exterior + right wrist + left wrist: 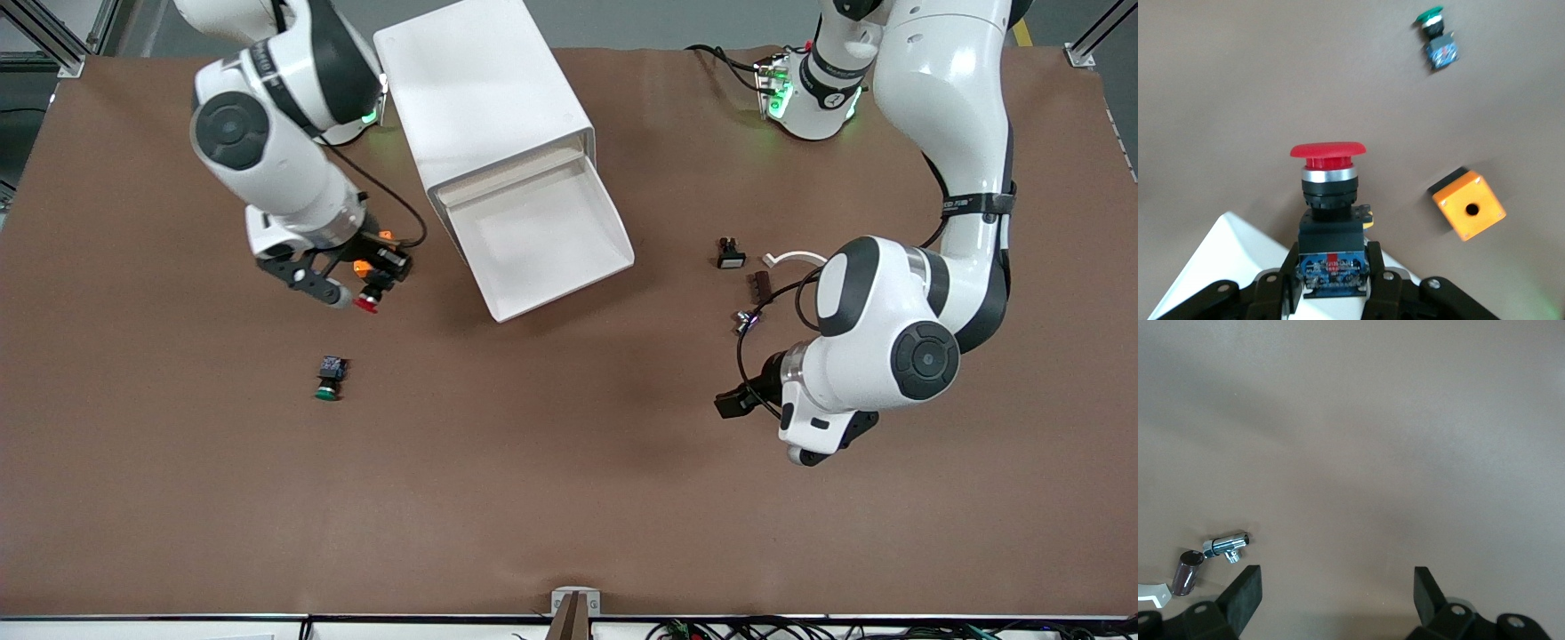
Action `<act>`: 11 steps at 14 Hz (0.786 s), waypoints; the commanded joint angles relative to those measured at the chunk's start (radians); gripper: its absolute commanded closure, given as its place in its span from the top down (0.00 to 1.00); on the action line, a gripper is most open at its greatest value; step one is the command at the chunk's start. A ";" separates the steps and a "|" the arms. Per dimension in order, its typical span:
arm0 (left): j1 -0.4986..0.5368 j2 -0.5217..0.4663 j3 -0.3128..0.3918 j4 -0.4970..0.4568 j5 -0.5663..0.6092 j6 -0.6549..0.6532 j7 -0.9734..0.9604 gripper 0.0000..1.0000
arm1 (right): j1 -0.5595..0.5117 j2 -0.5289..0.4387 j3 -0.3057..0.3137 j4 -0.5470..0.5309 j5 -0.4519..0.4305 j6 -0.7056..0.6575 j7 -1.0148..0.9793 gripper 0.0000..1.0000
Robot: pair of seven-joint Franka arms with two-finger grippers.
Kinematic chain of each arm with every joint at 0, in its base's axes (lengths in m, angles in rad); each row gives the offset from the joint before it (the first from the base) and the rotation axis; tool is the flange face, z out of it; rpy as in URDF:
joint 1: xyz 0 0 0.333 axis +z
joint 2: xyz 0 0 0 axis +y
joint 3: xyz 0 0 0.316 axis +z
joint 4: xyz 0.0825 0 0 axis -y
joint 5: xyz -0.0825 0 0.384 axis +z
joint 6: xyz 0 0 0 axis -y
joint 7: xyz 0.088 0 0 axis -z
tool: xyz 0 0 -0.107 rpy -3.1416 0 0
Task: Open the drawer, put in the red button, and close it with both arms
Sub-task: 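Carry the red button over the open drawer with the right gripper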
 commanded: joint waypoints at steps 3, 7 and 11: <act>-0.016 -0.019 -0.002 -0.020 0.021 0.046 0.014 1.00 | 0.130 0.016 -0.013 0.015 0.014 0.039 0.218 0.00; -0.022 -0.041 -0.002 -0.020 0.022 0.056 0.005 1.00 | 0.234 0.045 -0.015 0.017 0.012 0.085 0.371 0.00; -0.019 -0.051 -0.001 -0.031 0.028 0.053 0.005 1.00 | 0.315 0.111 -0.015 0.046 0.012 0.101 0.474 0.00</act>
